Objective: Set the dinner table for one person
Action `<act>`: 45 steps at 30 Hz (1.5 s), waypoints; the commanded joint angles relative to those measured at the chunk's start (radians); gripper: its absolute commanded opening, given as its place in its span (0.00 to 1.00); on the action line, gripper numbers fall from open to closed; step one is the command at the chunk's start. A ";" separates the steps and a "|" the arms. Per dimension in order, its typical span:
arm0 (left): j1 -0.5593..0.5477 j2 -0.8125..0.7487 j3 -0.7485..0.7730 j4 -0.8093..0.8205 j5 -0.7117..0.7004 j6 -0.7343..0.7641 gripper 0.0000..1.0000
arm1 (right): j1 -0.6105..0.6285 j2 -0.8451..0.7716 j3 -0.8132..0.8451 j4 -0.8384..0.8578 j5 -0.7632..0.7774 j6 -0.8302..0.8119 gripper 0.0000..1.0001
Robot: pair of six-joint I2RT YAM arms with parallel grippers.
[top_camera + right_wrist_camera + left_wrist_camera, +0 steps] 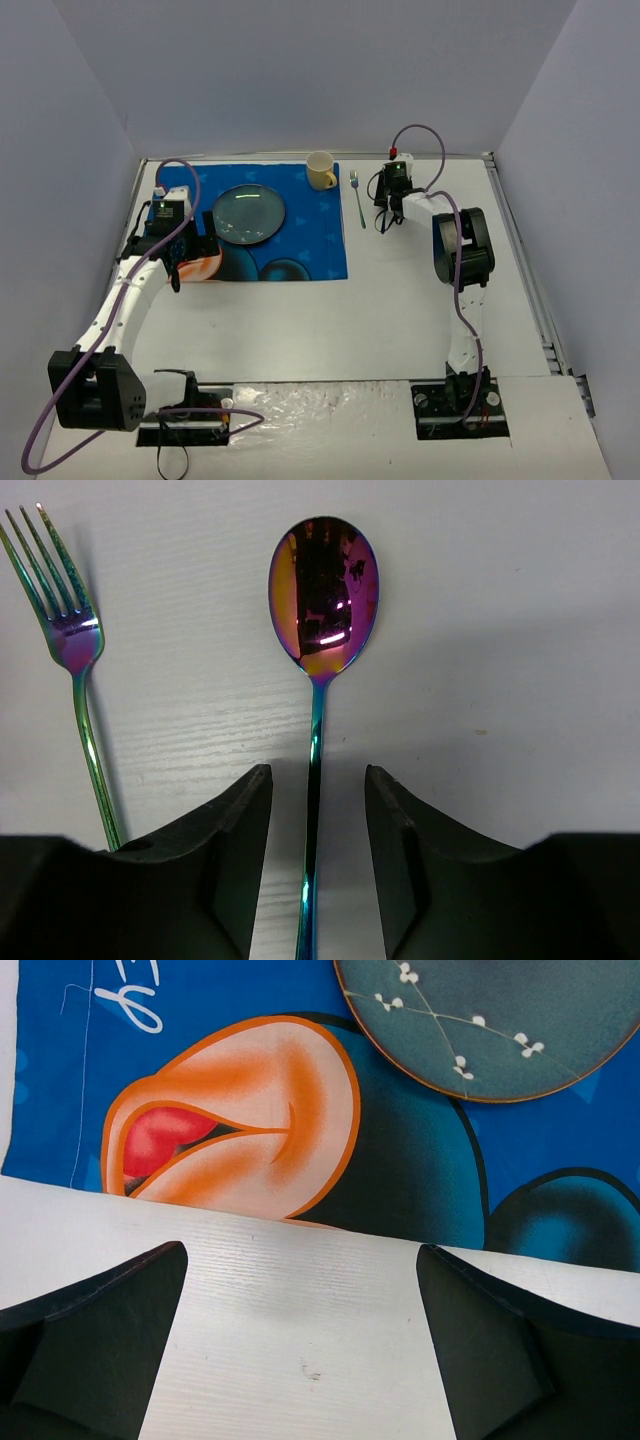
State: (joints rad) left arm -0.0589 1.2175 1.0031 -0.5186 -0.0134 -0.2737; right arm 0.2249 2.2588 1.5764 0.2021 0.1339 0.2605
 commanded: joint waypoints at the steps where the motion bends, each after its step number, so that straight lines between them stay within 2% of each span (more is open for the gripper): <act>1: 0.004 -0.029 0.040 0.031 0.008 -0.002 0.97 | 0.005 0.015 0.052 0.022 0.051 0.002 0.33; 8: 0.004 -0.029 0.038 0.032 0.008 -0.002 0.97 | 0.009 0.036 0.066 -0.011 0.095 -0.005 0.16; 13: 0.004 -0.030 0.038 0.031 0.009 -0.002 0.97 | 0.007 0.035 0.063 -0.028 0.113 -0.007 0.00; 22: 0.004 -0.034 0.040 0.031 0.010 -0.002 0.97 | 0.007 -0.083 0.005 -0.045 0.093 -0.024 0.00; 29: 0.004 -0.044 0.038 0.034 0.013 -0.005 0.97 | 0.066 -0.283 -0.171 -0.026 0.069 -0.008 0.00; 32: 0.004 -0.048 0.038 0.035 0.013 -0.005 0.97 | 0.112 -0.362 -0.246 -0.011 0.064 0.026 0.00; 39: 0.004 -0.060 0.037 0.034 0.012 -0.011 0.97 | 0.254 -0.430 -0.361 0.033 0.101 0.128 0.00; 45: 0.004 -0.061 0.038 0.034 0.012 -0.016 0.97 | 0.373 -0.372 -0.308 0.051 0.121 0.157 0.00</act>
State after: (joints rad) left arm -0.0586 1.1862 1.0031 -0.5182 0.0002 -0.2775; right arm 0.5455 1.8851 1.2087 0.1757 0.2039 0.3722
